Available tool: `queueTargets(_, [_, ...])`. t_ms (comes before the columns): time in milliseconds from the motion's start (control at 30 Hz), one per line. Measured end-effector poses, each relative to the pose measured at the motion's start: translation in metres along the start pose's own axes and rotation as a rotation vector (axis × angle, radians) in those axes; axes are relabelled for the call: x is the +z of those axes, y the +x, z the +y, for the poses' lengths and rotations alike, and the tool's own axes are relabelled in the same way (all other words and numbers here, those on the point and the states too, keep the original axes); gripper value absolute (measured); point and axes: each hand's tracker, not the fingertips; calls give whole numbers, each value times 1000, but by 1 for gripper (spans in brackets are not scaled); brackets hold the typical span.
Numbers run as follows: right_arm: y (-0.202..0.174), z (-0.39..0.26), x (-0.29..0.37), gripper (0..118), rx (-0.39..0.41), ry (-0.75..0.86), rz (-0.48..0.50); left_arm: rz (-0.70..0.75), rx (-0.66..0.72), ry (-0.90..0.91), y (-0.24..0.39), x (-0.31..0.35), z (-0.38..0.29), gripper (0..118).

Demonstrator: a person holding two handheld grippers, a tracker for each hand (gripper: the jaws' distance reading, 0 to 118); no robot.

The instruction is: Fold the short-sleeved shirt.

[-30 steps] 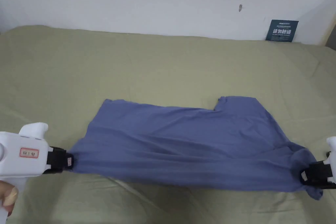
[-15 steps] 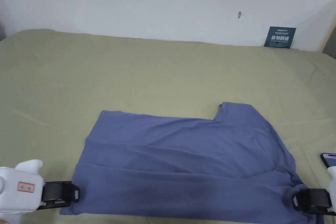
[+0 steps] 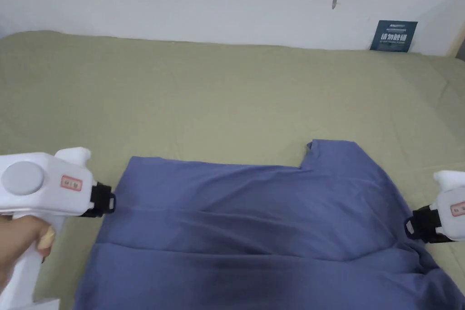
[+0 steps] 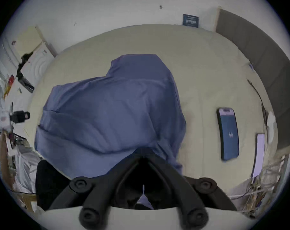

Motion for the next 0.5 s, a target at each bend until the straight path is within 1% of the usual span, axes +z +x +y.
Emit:
queueTargets(67, [-1, 20, -16, 0, -16, -12, 9, 8, 2, 2, 6, -23, 29, 0])
queueTargets(167, [-5, 46, -38, 0, -6, -20, 2, 38, -20, -14, 9, -64, 74, 0])
queueTargets(200, [-7, 55, -45, 0, -1, -27, -3, 86, -28, 3, 9, -78, 88, 4])
queueTargets(233, [-8, 62, -50, 0, 9, -32, -5, 77, -23, -5, 7, -92, 101, 20])
queueTargets(267, [-8, 68, -55, 0, 17, -36, -2, 99, -3, -7, 5, -106, 110, 65])
queueTargets(300, [-8, 73, -59, 0, 14, -35, -4, 114, 14, -25, 3, -120, 119, 97])
queueTargets(333, [-8, 79, -60, 0, 14, -33, -6, 96, 34, -47, -1, -132, 125, 112])
queueTargets(367, [-7, 84, -62, 0, 14, -31, -6, 104, 46, -46, -5, -139, 126, 111])
queueTargets(433, [-2, 96, -65, 0, 14, -9, -5, 145, 87, -130, -9, -157, 126, 104])
queueTargets(467, [1, 101, -65, 0, 13, 11, 4, 188, 72, -167, -10, -162, 124, 98])
queueTargets(500, [6, 109, -68, 0, 7, 31, 16, 202, 44, -170, -12, -163, 118, 92])
